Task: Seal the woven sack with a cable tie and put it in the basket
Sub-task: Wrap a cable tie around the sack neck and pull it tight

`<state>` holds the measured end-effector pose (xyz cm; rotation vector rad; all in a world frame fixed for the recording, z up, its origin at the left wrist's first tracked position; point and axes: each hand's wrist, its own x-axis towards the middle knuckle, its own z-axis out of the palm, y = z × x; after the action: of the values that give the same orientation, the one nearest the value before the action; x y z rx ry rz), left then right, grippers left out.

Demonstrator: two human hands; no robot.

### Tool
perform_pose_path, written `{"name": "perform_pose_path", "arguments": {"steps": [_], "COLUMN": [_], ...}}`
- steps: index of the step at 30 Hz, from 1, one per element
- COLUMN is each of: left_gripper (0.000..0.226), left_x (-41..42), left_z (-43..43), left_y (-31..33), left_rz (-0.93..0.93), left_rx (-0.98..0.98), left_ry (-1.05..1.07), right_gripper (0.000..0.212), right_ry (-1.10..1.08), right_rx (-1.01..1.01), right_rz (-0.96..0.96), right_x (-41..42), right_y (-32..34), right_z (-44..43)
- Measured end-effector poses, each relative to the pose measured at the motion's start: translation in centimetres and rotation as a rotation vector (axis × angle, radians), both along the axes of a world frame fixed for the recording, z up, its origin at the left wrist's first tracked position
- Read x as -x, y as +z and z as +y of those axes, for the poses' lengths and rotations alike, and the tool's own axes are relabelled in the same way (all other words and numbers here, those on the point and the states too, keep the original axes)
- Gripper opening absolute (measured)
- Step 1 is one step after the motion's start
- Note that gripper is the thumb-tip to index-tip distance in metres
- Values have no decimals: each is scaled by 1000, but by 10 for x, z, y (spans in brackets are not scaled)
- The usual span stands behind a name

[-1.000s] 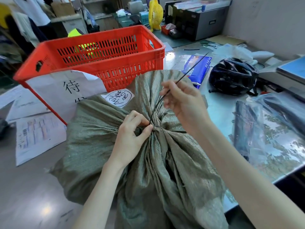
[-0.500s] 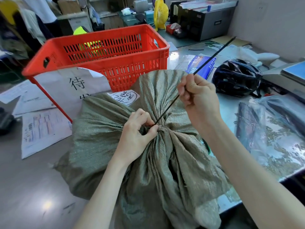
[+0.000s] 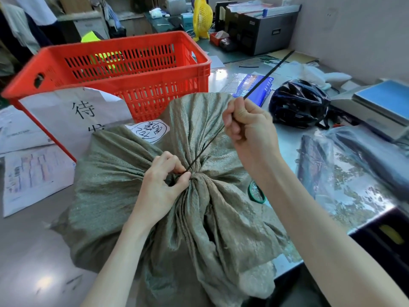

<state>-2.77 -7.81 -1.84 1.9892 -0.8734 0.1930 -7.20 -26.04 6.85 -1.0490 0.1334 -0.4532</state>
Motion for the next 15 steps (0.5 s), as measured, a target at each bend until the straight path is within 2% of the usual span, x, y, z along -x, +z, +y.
{"name": "perform_pose_path", "arguments": {"steps": [3,7,10,13,15], "left_gripper": [16,21,29,35,29], "left_x": [2,6,7,8,8], "left_z": [-5,-11,-14,-15,-13], "left_y": [3,7,6,0,-7], "left_rz": [-16,-74,-78,-9,77], "left_rx": [-51,-119,-91,-20,51], "left_ry": [41,117,174,200,214], "right_gripper": [33,25,14,22,25], "right_ry": [34,82,98,93,61], "right_rx": [-62,-19,-30,-48,-61], "right_rz": [-5,-56,-26,45,78], "right_x": [-1,4,10,18,25], "right_y": [-4,-9,-20,-35,-41], "right_z": [0,2,-1,-9,-15]}}
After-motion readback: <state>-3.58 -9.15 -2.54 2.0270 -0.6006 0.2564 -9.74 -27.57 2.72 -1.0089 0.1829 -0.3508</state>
